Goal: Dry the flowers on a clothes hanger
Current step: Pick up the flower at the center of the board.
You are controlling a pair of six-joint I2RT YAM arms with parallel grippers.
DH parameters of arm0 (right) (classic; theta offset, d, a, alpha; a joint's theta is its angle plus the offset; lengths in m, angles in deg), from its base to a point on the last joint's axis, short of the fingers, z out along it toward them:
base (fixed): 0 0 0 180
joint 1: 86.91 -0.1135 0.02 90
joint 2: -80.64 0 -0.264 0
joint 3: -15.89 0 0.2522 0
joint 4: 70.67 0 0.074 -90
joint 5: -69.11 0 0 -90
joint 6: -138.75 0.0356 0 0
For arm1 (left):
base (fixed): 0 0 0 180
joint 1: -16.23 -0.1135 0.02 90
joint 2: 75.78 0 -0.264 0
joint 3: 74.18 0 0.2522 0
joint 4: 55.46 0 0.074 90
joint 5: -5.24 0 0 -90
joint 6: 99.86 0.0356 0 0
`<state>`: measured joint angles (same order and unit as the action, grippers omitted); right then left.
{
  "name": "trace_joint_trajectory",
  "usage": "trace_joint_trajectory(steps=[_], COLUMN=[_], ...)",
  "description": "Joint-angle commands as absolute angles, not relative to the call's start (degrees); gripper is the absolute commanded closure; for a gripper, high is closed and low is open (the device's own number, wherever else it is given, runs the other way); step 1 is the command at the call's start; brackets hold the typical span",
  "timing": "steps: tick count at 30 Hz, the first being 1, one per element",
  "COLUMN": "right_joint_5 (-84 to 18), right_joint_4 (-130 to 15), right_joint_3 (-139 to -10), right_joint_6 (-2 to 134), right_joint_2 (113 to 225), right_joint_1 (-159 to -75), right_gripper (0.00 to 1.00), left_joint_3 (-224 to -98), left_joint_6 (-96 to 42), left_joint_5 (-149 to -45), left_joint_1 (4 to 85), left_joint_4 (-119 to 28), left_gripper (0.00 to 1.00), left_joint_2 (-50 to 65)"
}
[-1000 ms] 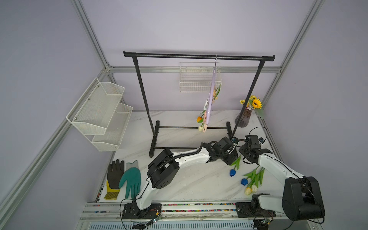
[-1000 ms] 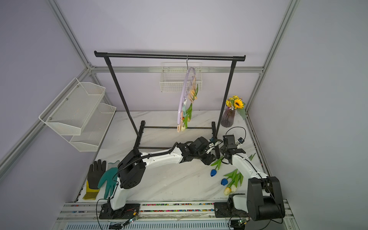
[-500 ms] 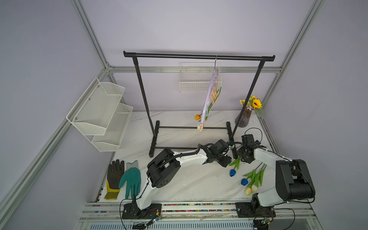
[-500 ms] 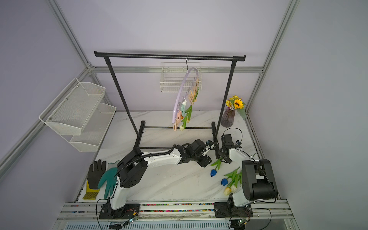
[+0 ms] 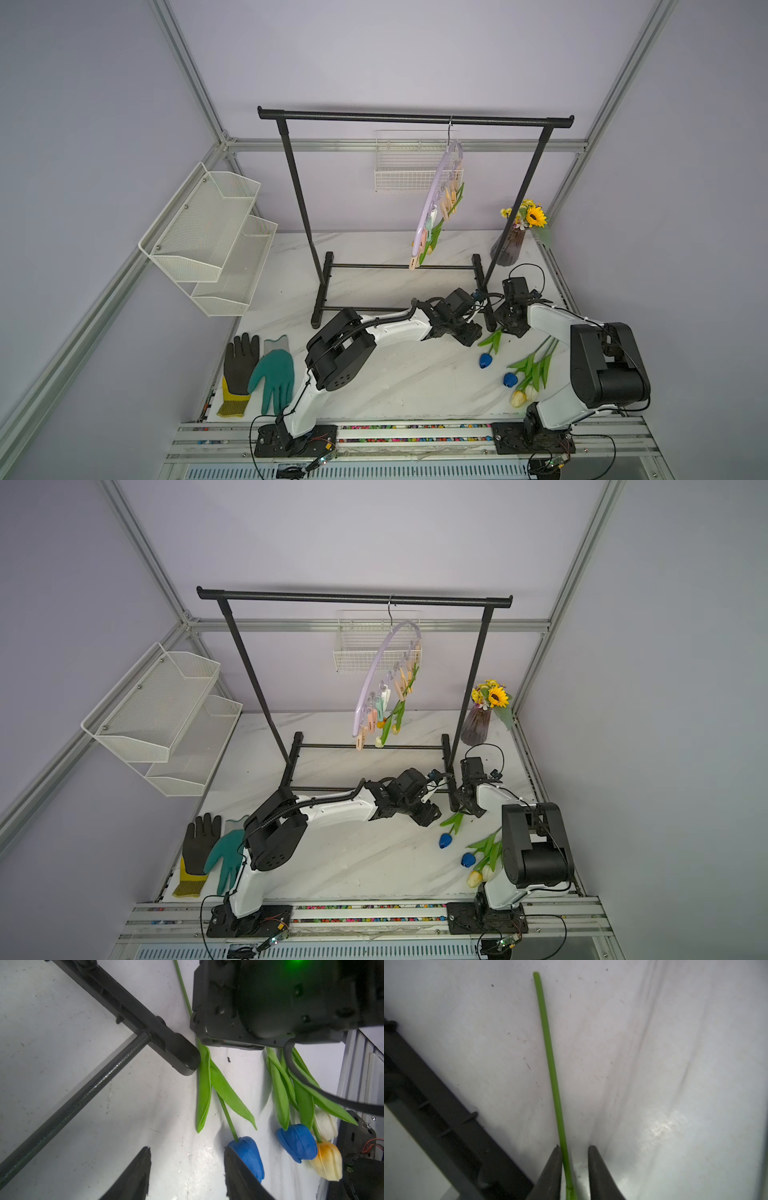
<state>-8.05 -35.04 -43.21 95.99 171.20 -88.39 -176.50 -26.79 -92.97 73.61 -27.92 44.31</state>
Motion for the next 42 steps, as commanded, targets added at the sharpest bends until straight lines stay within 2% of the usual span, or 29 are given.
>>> trace_joint_trajectory(steps=[1, 7, 13, 17, 23, 25, 36, 42], right_joint_5=[-6.80, -8.03, -9.52, -10.07, -9.87, -9.24, -4.65, -23.54], right_joint_4=[-35.09, -35.29, -35.33, -35.37, -34.95, -34.86, -35.59, -50.40], right_joint_3=[-44.05, -44.65, -44.93, -45.06, -44.97, -44.97, -45.60, -41.54], right_joint_6=[94.86, 93.61, 92.69, 92.17, 90.29, 89.23, 79.58, 71.36], right_joint_2=[172.21, 174.21, 175.59, 175.18, 172.59, 170.85, 150.48, 134.73], right_joint_1=[-87.78, -87.64, -87.44, -87.44, -87.44, -87.44, -87.57, -87.60], right_gripper=[0.76, 0.77, 0.74, 0.81, 1.00, 1.00, 1.00, 1.00], left_joint_3=[-176.98, -176.56, -176.06, -175.51, -174.78, -174.61, -171.06, -168.65], left_joint_6=[-27.15, -27.18, -27.42, -27.36, -27.50, -27.68, -27.99, -26.81], left_joint_5=[-93.43, -93.57, -93.95, -93.81, -93.71, -93.90, -93.70, -95.81], left_joint_1=[73.19, 72.96, 72.84, 72.74, 72.39, 72.25, 71.26, 68.33], left_joint_4=[-29.99, -30.14, -30.44, -30.56, -30.67, -30.80, -34.25, -36.09], left_gripper=[0.43, 0.43, 0.43, 0.44, 0.44, 0.44, 0.46, 0.46], left_joint_2=[40.77, 40.43, 40.13, 39.58, 38.68, 38.32, 31.59, 27.46])
